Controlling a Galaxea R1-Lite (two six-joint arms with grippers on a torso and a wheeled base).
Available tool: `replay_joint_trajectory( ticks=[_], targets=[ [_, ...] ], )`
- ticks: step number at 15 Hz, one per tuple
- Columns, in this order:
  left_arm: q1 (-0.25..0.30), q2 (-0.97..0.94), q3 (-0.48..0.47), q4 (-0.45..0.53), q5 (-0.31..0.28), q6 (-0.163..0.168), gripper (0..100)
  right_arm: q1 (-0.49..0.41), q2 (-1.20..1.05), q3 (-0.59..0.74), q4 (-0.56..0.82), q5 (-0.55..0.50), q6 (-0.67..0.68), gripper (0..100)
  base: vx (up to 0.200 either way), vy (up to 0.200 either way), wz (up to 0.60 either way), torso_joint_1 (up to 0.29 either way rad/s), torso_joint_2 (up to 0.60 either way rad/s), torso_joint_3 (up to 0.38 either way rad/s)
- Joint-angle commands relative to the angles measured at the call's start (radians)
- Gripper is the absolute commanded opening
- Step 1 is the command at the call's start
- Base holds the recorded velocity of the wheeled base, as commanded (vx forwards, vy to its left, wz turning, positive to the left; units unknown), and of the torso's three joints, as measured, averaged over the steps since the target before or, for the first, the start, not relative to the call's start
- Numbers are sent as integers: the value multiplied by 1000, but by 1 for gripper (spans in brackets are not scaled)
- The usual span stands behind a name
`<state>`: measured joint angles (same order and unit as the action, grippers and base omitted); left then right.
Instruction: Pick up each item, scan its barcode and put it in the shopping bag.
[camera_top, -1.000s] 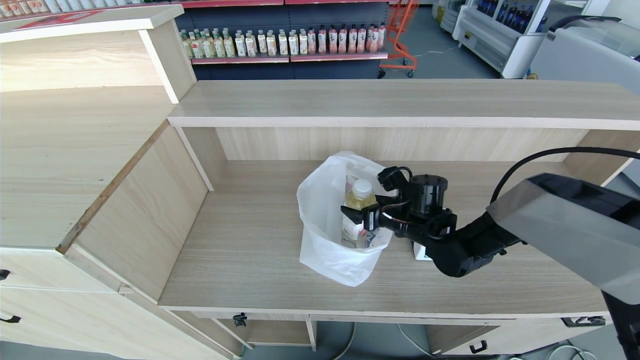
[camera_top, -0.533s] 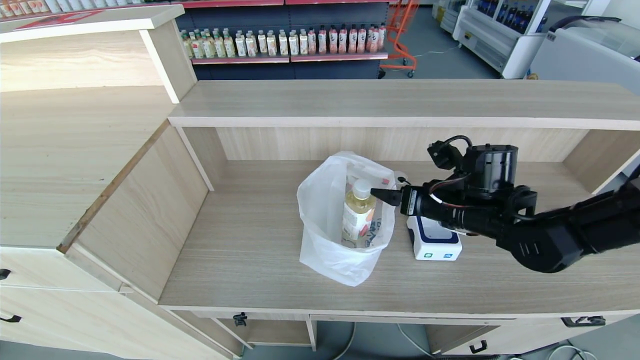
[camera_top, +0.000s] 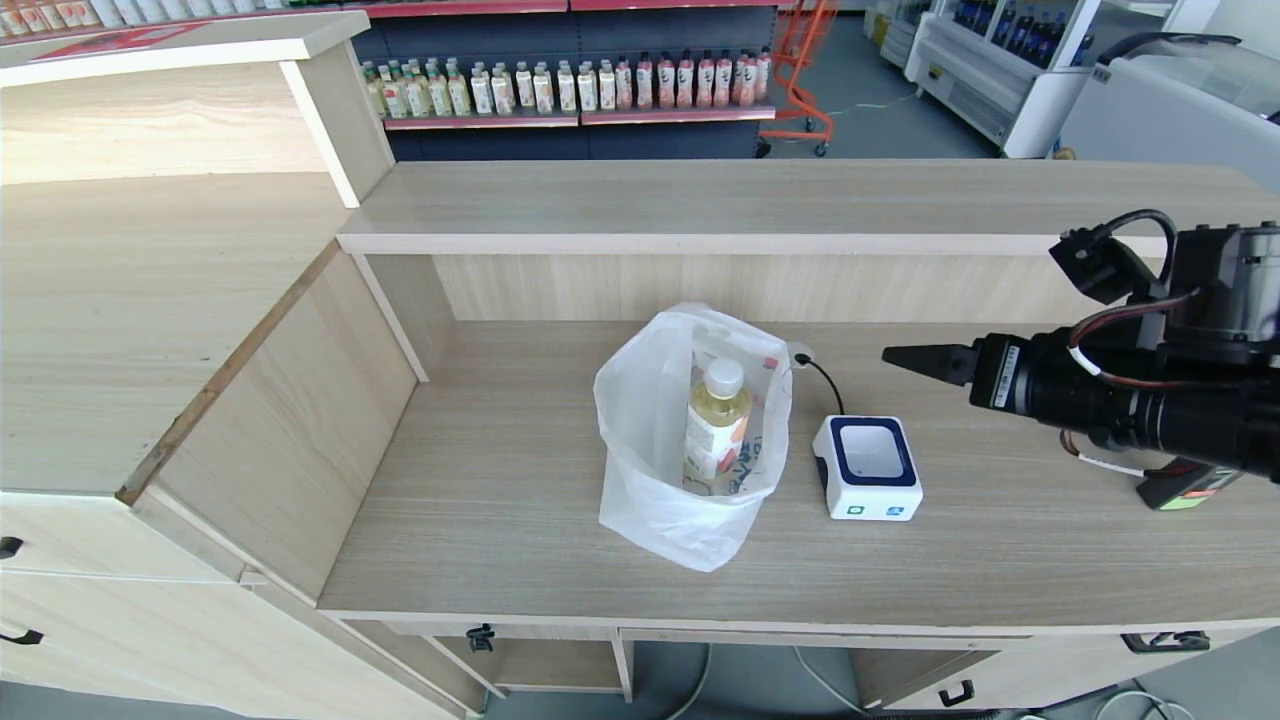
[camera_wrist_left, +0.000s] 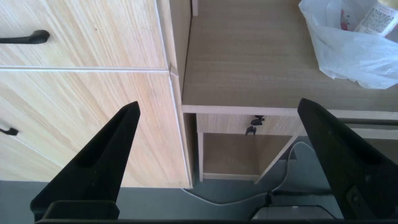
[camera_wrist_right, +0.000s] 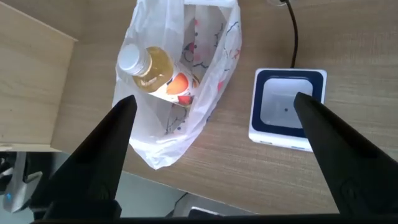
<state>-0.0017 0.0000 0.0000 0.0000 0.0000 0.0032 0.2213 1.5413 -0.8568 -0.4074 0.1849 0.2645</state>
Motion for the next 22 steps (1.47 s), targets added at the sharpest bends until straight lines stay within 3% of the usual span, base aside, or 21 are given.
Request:
replay_joint_trajectory(
  ticks=[1, 3, 22],
  targets=[
    [0, 0, 0, 0, 0, 0, 100, -8, -35, 45, -2, 1, 1, 100, 0, 0, 0, 0, 0, 0],
    [0, 2, 0, 0, 0, 1, 100, -10, -41, 61, -4, -1, 1, 100, 0, 0, 0, 0, 0, 0],
    [0, 2, 0, 0, 0, 1, 100, -31, -56, 125, 2, -2, 2, 100, 0, -200, 0, 3, 0, 2]
  ],
)
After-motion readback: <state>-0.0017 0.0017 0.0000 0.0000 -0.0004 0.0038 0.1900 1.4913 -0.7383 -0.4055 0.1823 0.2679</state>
